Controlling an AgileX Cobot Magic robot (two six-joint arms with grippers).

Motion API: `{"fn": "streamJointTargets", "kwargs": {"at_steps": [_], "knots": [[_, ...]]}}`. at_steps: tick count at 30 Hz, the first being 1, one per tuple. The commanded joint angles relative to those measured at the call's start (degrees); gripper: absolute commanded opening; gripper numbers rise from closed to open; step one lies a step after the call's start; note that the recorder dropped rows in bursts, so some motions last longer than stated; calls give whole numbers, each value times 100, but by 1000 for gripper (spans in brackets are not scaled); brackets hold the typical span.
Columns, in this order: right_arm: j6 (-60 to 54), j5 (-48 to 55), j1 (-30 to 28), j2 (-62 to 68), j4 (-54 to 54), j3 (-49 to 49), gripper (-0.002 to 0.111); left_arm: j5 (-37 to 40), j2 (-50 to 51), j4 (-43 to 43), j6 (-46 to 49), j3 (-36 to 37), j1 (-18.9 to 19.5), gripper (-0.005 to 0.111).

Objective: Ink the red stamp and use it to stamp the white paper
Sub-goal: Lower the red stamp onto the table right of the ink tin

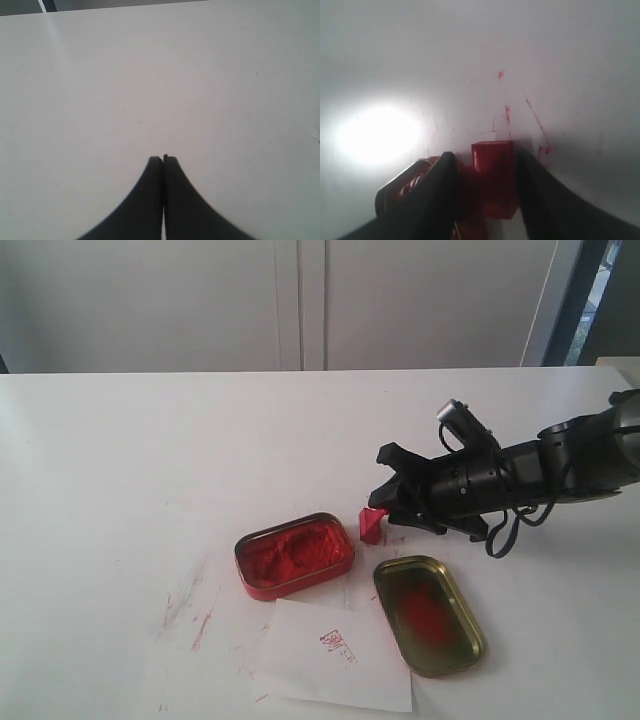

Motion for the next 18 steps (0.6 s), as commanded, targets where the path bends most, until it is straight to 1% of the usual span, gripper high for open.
{"fn": "streamJointTargets", "kwargs": {"at_steps": [1,5,11,15,16,18], "knots": [[81,-116,-62,-10,1,21,38,4,-28,-7,0,27,11,0],[161,-167,-62,-21,-46,44,38,4,-28,-7,0,27,11,0],[759,-490,-62,-21,-782,44,38,4,-28,-7,0,27,11,0],[851,-516,-62,-28,-782,44,39,4,-28,-7,0,27,11,0],[907,-536,-62,-28,-782,44,40,4,-28,-7,0,27,11,0],[942,-533,-62,-28,-808,44,46,4,-28,-7,0,27,11,0]]}}
